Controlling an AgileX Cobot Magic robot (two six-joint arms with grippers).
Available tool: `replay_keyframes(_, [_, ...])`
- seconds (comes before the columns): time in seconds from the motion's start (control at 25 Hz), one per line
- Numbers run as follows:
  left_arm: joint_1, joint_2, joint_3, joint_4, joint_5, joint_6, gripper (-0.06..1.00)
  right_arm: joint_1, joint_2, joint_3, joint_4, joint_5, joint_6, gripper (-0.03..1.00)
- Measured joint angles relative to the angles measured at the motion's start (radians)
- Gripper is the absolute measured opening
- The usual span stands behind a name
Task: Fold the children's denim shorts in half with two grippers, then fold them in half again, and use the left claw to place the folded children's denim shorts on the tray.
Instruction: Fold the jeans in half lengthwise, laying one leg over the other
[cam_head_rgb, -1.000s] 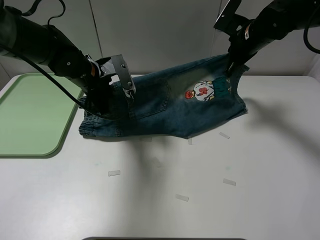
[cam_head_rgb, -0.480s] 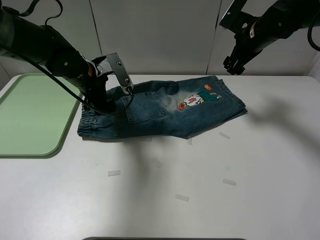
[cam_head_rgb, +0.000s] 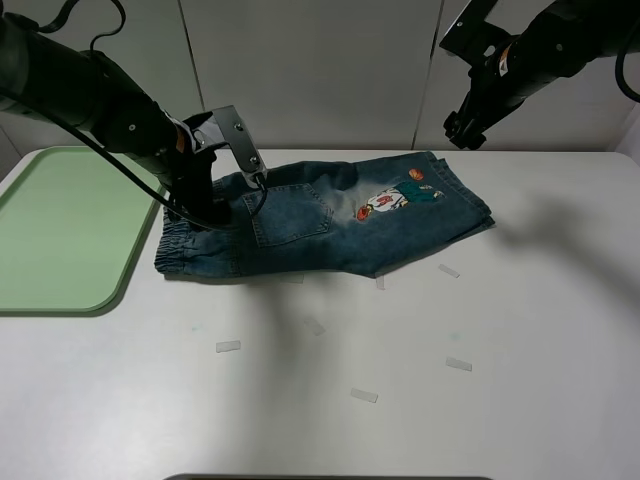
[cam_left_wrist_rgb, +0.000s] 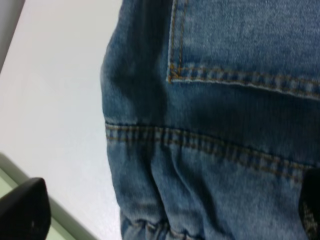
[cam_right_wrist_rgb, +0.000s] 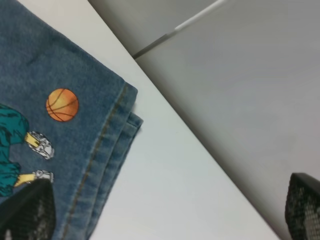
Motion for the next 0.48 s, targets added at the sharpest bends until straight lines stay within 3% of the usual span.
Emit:
replay_keyframes(0.32, [0.000, -0.008, -0.012, -0.098, 0.169, -0.107, 0.99, 0.000, 0.000, 0.000, 0.038, 0.047, 0.119, 0.69])
replay_keyframes(0.48, [0.000, -0.038, -0.013, -0.107, 0.199, -0.189, 0.99, 0.000, -0.008, -0.001, 0.082, 0.138, 0.211, 0.69])
